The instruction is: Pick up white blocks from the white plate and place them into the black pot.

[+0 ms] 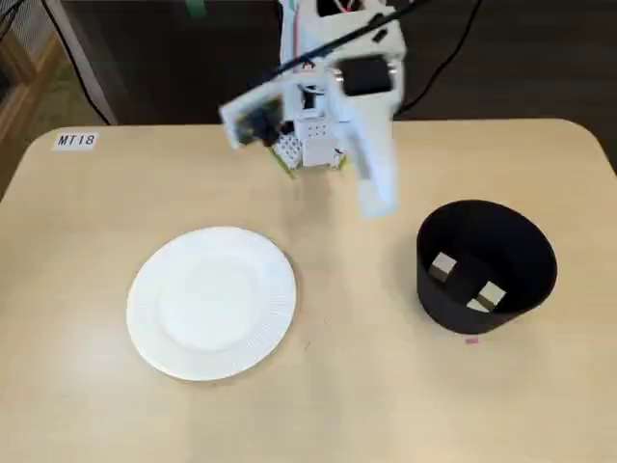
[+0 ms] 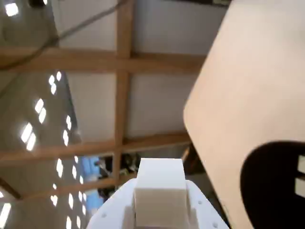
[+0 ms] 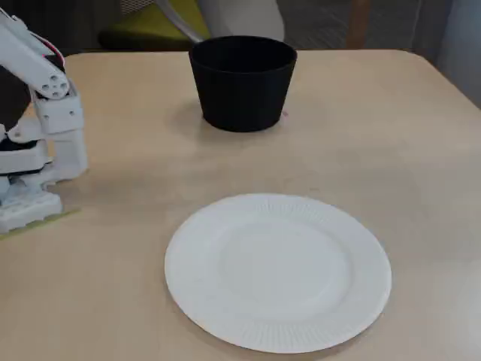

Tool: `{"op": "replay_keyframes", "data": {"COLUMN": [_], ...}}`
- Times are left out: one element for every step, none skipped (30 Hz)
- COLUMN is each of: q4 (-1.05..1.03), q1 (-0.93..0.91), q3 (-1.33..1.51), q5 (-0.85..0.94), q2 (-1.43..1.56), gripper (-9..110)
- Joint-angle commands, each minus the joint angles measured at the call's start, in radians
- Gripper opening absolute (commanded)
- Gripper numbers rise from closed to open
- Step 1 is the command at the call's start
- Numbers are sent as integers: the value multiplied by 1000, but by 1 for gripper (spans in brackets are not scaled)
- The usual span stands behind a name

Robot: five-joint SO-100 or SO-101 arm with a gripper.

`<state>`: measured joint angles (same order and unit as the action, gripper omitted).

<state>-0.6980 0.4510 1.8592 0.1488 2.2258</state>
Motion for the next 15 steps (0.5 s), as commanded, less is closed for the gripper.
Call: {"op": "replay_keyframes", "data": {"q4": [-21,-21,-25,-34,-41,-48,-54,-57,-58,-58,-58,-60,-61,-64,-66], "q1": [114,133,149,163,175,187,196,204,210,216,221,222,224,225,225], "q3": [0,11,20,23,25,25,25,25,26,26,26,26,28,31,35], "q5": [60,69,74,74,78,81,83,84,86,87,89,89,92,97,98], "q2": [-69,-92,-117,-143,-167,-193,-219,-241,-264,-285,-302,-316,-325,-330,-331], "gripper": [-2,-2,-2,-2,-2,-2,-2,-2,-2,-2,-2,-2,-2,-2,-2]}}
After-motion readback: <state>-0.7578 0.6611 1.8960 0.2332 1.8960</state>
